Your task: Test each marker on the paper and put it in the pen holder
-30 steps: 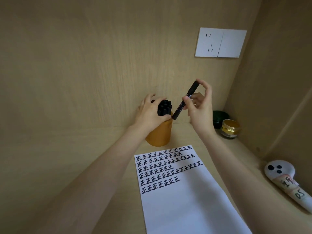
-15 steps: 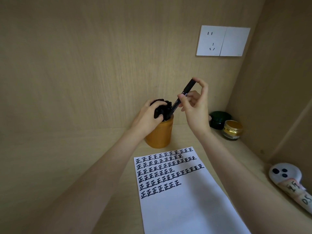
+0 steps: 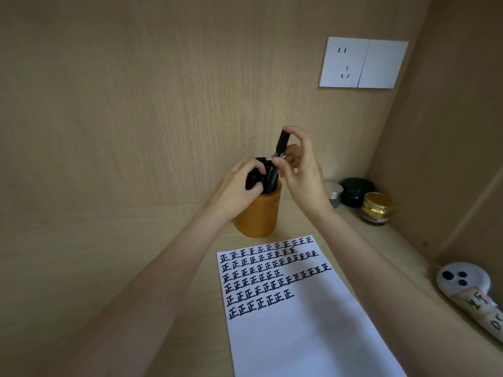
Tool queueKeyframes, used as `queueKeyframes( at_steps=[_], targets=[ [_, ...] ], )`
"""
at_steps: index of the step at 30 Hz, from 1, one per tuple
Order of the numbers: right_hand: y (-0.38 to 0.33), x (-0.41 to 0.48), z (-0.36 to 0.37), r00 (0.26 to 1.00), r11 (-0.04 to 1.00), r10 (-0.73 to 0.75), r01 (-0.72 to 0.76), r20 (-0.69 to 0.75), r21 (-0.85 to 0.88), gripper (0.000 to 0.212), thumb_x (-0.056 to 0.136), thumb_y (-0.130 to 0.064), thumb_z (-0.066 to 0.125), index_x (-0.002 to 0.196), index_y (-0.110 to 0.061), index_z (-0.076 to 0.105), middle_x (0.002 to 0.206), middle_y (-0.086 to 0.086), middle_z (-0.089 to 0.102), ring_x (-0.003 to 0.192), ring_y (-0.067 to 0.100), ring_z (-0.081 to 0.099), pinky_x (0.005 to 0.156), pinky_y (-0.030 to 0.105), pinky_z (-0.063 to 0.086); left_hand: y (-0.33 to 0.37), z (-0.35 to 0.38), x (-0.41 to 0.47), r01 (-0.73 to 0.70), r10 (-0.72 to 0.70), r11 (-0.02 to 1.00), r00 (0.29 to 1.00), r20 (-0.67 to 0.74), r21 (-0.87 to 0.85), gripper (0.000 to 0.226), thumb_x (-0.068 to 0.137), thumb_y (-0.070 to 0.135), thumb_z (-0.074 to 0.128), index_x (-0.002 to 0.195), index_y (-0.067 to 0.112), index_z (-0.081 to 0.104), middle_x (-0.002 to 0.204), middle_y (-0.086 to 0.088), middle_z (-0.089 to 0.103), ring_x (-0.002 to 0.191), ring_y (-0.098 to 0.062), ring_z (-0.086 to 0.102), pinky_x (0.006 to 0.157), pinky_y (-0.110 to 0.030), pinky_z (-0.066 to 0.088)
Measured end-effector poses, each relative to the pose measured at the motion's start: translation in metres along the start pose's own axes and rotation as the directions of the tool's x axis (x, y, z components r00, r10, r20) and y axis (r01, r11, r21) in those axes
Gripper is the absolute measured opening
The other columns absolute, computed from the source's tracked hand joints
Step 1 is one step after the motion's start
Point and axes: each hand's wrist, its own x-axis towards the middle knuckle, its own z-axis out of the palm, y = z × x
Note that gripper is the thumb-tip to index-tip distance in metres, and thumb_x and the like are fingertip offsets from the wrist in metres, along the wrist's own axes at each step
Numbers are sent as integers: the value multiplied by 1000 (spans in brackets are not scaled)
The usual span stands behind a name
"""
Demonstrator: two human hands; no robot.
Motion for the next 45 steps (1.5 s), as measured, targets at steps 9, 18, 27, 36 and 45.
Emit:
queueKeyframes(
  at_steps=[9, 18, 27, 36, 45],
  targets=[
    [-3, 1, -5, 993, 998, -22, 29, -118, 56, 49, 93, -4, 57, 135, -12, 35, 81, 12, 62, 69, 13, 61, 69, 24, 54, 1, 4, 3, 33, -33, 999, 999, 4, 29, 17, 90, 22, 59, 104, 23, 51, 129, 1, 46, 111, -15, 47, 83, -26, 39],
    [-1, 6, -19, 967, 959, 84, -13, -239, 283, 50, 92, 1, 57, 134, -12, 33, 81, 2, 60, 70, 19, 61, 69, 27, 54, 9, 16, 6, 148, -147, 989, 986, -83, 8, 40, 80, 34, 70, 108, 24, 42, 126, 2, 44, 100, -14, 46, 71, -25, 40],
    [4, 0, -24, 957, 954, 111, -27, -268, 298, 50, 92, 0, 57, 134, -13, 32, 83, 4, 61, 73, 24, 62, 69, 26, 55, 11, 30, 16, 238, -210, 963, 957, -199, 125, 70, 77, 34, 70, 136, 28, 31, 134, -8, 40, 111, -32, 54, 85, -45, 51],
    [6, -2, -15, 982, 977, 66, -29, -174, 210, 48, 93, -3, 57, 130, -20, 33, 85, 13, 63, 73, 28, 63, 74, 34, 57, 5, 30, 17, 222, -203, 953, 973, -112, 207, 62, 86, 33, 56, 143, 34, 30, 147, -7, 30, 120, -32, 48, 91, -44, 48],
    [13, 4, -8, 994, 996, 47, -39, -100, 81, 46, 92, -4, 58, 125, -27, 35, 76, 10, 61, 65, 21, 61, 69, 38, 56, 10, 25, 18, 262, -242, 957, 958, -150, 124, 43, 90, 46, 48, 133, 37, 46, 143, -2, 37, 122, -26, 47, 94, -36, 43]
  ],
)
